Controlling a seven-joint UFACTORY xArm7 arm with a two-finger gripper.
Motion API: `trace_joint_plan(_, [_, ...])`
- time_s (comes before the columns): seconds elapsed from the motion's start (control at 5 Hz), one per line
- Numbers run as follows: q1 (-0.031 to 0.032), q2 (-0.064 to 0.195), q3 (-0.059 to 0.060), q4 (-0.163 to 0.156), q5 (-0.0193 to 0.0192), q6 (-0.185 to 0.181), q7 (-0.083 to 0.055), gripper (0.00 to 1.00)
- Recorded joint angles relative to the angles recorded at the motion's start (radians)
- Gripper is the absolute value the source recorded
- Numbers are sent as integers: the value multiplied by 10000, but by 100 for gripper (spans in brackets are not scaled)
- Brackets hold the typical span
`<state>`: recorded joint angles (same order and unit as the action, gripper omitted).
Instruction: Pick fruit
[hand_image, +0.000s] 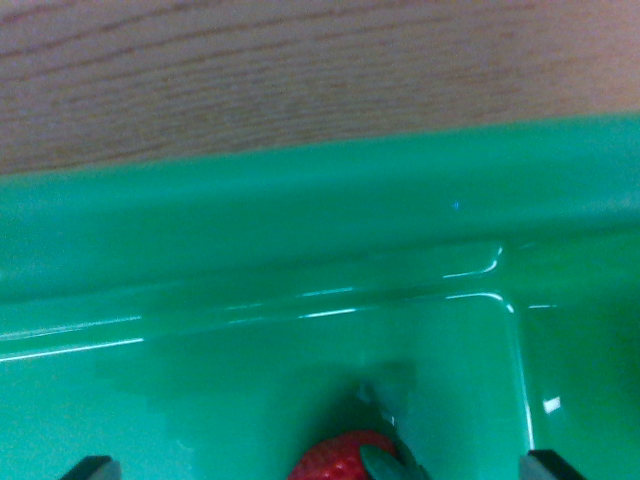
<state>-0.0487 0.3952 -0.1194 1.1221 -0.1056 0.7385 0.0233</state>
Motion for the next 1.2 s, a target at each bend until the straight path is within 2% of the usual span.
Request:
trace_joint_plan(0.2, [0,0,0,0,0,0,0,0])
trace_joint_plan(0.4, [13,126,-13,-163,-20,-265,-3,0])
trace_joint_plan(0.6, [13,126,-13,-163,-20,-265,-3,0])
trace_joint_plan(0.8, [23,223,-22,-287,-35,-468,-6,0])
trace_joint_plan(1.0, [23,223,-22,-287,-35,-468,-6,0])
trace_joint_plan(1.2, [32,302,-30,-390,-47,-635,-8,0])
